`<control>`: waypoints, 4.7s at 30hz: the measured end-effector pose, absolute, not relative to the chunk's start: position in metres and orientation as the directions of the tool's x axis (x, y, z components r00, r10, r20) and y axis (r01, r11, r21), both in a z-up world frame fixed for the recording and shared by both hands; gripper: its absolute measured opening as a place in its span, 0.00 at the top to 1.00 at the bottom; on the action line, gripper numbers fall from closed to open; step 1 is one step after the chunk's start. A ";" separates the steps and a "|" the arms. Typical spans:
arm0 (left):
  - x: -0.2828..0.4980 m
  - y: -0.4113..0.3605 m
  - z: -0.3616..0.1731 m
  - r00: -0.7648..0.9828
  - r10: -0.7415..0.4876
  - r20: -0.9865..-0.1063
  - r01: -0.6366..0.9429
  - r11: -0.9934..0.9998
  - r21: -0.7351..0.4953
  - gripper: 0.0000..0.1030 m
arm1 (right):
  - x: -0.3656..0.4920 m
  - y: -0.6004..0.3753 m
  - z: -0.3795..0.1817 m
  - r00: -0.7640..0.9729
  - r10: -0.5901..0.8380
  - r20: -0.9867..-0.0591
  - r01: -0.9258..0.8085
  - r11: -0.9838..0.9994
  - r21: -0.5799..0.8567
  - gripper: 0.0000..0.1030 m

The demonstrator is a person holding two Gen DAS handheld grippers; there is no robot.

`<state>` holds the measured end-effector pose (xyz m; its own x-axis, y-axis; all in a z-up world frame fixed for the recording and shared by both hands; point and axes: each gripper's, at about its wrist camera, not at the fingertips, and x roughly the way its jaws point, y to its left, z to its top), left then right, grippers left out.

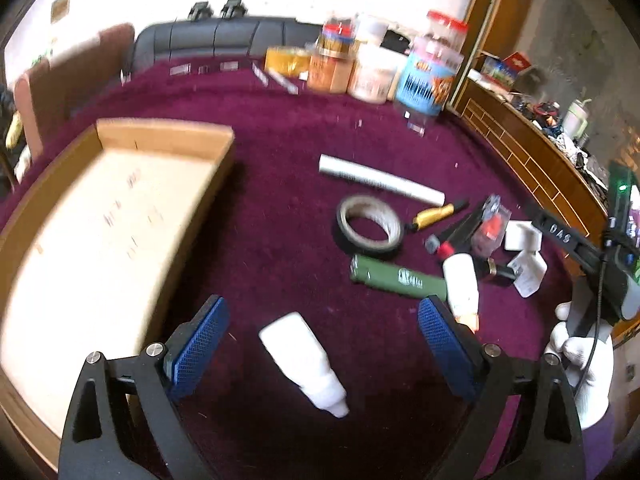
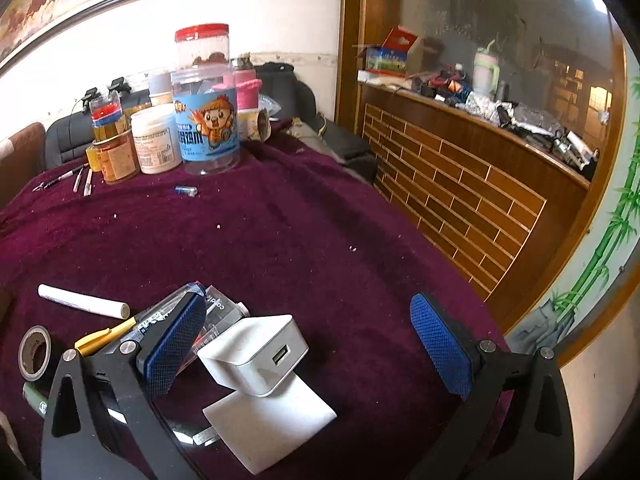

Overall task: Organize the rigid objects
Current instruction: 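Lower the left gripper onto the black tape roll and close it, then lift the tape roll with the left gripper while the right gripper grasps the small white bottle, then lower tape roll and white bottle into the cardboard tray and open both grippers, then move the left gripper to the green cylinder case and close on it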

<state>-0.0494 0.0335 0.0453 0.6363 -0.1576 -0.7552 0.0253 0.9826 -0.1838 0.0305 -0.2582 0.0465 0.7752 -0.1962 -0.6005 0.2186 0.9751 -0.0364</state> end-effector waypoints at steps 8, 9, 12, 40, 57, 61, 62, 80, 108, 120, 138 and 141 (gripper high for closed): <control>0.000 0.034 0.044 0.555 -0.266 -0.788 0.062 0.958 -0.280 0.10 | 0.033 -0.261 0.042 0.756 -0.184 -0.629 0.219 0.975 -0.023 0.01; 0.008 0.031 0.044 0.541 -0.274 -0.795 0.075 0.957 -0.279 0.10 | 0.033 -0.261 0.042 0.755 -0.184 -0.630 0.218 0.976 -0.023 0.01; 0.019 0.024 0.045 0.530 -0.255 -0.809 0.114 0.967 -0.229 0.37 | 0.035 -0.262 0.041 0.750 -0.182 -0.636 0.220 0.975 -0.021 0.01; 0.062 -0.010 0.012 0.524 -0.081 -0.848 0.119 0.993 -0.021 0.36 | 0.035 -0.264 0.042 0.746 -0.190 -0.638 0.236 0.972 -0.014 0.01; 0.045 -0.012 0.037 0.541 -0.167 -0.824 0.162 0.982 -0.093 0.92 | 0.034 -0.262 0.044 0.758 -0.195 -0.622 0.233 0.972 -0.021 0.01; 0.016 0.011 0.068 0.582 -0.218 -0.784 0.140 0.976 -0.167 0.92 | 0.034 -0.263 0.043 0.757 -0.195 -0.623 0.236 0.972 -0.017 0.01; 0.005 0.020 0.077 0.596 -0.225 -0.771 0.131 0.974 -0.184 0.92 | 0.034 -0.263 0.042 0.757 -0.193 -0.624 0.236 0.972 -0.016 0.01; -0.099 0.155 0.085 0.697 -0.184 -0.693 -0.075 0.942 -0.326 0.92 | -0.058 -0.149 0.100 0.655 0.400 -0.641 -0.350 0.912 0.212 0.01; -0.080 0.233 0.076 0.710 -0.204 -0.674 -0.128 0.904 -0.408 0.92 | -0.003 0.002 0.070 0.335 0.569 -0.751 -0.464 0.794 0.394 0.76; 0.030 0.233 0.034 0.599 -0.267 -0.755 -0.142 0.892 -0.428 0.92 | 0.068 0.055 0.048 0.305 0.497 -0.812 -0.345 0.853 0.392 0.76; 0.029 0.243 0.008 0.627 -0.297 -0.721 -0.227 0.815 -0.533 0.47 | 0.078 0.049 0.069 0.430 0.468 -0.772 -0.325 0.878 0.351 0.50; 0.025 0.240 0.009 0.625 -0.276 -0.730 -0.232 0.827 -0.512 0.47 | 0.068 0.034 0.076 0.449 0.474 -0.757 -0.315 0.877 0.362 0.50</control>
